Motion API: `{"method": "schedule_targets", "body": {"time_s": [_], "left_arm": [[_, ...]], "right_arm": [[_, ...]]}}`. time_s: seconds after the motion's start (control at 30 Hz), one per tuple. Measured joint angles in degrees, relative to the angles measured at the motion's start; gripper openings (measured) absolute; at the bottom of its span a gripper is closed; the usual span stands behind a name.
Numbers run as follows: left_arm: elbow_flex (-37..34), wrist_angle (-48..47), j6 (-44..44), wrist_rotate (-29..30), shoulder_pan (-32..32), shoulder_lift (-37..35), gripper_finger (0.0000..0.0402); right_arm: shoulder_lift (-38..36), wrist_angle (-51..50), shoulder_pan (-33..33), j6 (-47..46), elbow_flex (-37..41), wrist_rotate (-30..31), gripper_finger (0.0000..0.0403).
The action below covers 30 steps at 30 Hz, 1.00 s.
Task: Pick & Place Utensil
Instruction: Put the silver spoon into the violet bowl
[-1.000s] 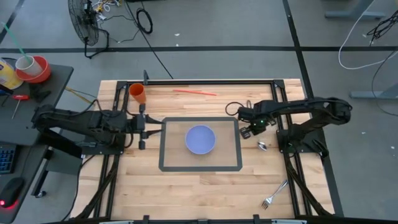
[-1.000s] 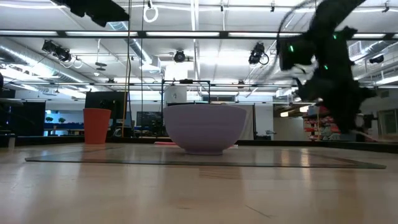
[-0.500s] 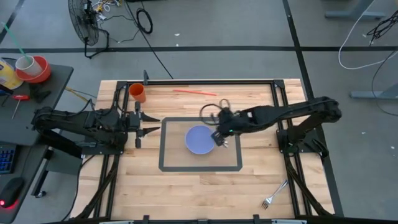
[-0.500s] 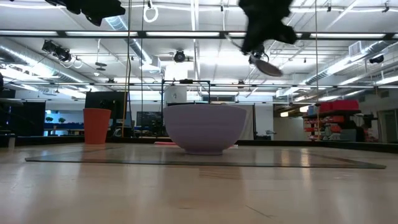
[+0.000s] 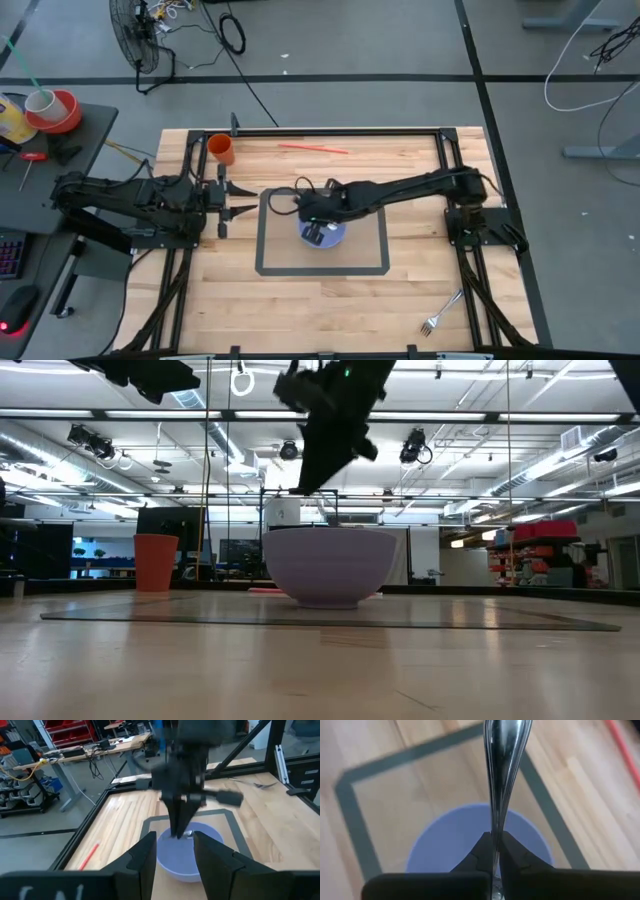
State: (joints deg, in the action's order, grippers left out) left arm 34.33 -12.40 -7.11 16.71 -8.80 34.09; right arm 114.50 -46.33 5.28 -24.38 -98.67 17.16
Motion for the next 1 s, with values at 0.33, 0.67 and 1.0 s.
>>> {"method": "schedule_targets", "body": {"time_s": [0.33,0.67,1.0], "left_arm": [[0.0,0.1,0.0,0.0,0.0,0.0,0.0135],[0.0,0.1,0.0,0.0,0.0,0.0,0.0135],[0.0,0.1,0.0,0.0,0.0,0.0,0.0135]], "right_arm": [[4.6,2.0,-0.2,3.5,0.0,-1.8,0.0011],[4.5,9.3,-0.2,3.9,4.4,-4.6,0.0011],[4.6,14.9,-0.2,3.8,7.8,-5.2,0.0054]]}}
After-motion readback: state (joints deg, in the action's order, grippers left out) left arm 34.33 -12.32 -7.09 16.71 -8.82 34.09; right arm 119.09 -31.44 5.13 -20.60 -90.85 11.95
